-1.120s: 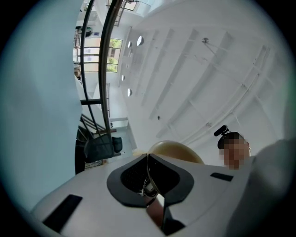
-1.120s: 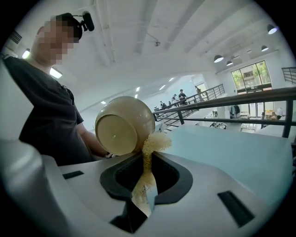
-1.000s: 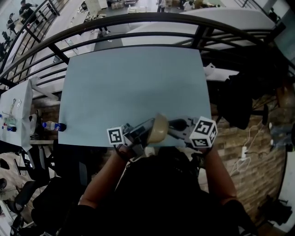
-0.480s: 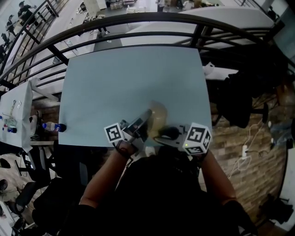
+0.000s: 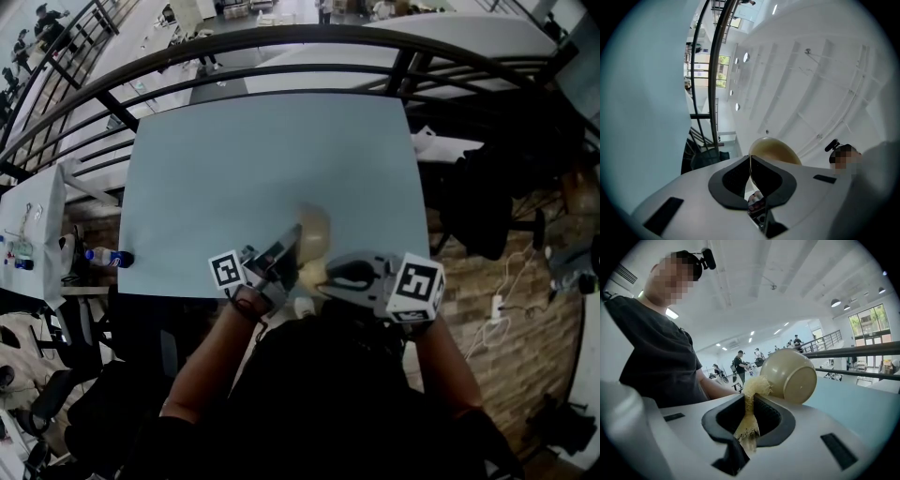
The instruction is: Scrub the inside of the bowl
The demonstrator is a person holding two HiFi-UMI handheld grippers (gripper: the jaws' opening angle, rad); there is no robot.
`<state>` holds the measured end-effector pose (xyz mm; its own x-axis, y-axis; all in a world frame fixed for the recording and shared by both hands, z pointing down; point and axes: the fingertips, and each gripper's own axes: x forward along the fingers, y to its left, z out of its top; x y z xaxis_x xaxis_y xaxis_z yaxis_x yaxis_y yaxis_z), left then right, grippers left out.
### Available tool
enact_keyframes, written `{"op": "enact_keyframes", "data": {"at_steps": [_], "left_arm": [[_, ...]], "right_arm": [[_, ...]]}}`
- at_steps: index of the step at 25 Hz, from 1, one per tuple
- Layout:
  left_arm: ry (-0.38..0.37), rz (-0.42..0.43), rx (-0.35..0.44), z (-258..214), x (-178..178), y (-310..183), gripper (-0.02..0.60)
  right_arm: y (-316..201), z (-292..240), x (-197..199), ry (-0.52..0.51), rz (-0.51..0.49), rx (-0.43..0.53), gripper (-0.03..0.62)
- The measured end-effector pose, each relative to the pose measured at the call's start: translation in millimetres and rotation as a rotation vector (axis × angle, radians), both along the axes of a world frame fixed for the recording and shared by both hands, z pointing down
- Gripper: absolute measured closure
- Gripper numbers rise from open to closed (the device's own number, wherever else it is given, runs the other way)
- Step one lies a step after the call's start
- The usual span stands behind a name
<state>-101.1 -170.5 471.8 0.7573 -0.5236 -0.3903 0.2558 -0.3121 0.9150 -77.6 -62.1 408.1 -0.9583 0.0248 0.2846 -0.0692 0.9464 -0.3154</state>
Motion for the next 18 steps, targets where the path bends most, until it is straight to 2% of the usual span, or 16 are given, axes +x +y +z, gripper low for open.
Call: {"op": "enact_keyframes", "data": {"at_steps": [5, 8, 11, 14, 18], "left_arm": [[-0.019, 0.038, 0.003, 7.7, 9.6, 11.1, 0.575], [-0.002, 0.052, 0.004, 6.6, 13.5, 16.0, 0.574], [0.0, 0.063, 0.016, 5.5, 12.5, 17.8, 0.574], [-0.009, 0.076, 0.038, 0.9, 12.0, 19.6, 0.575], [-0.007, 0.101, 0.065, -3.2, 15.3, 24.1, 0.575]], "right_arm": [[-17.9, -35.1, 8.5, -0.065, 0.079, 0.036, 0.531], [-27.5, -41.7, 14.7, -0.059, 0.083, 0.093, 0.53], [-33.6, -45.5, 19.7, -0.056, 0.116, 0.082, 0.53], [-43.2, -51.2, 26.0, -0.066, 0.141, 0.122, 0.53], [-61.7, -59.2, 31.3, -0.076, 0.21, 0.126, 0.531]]}}
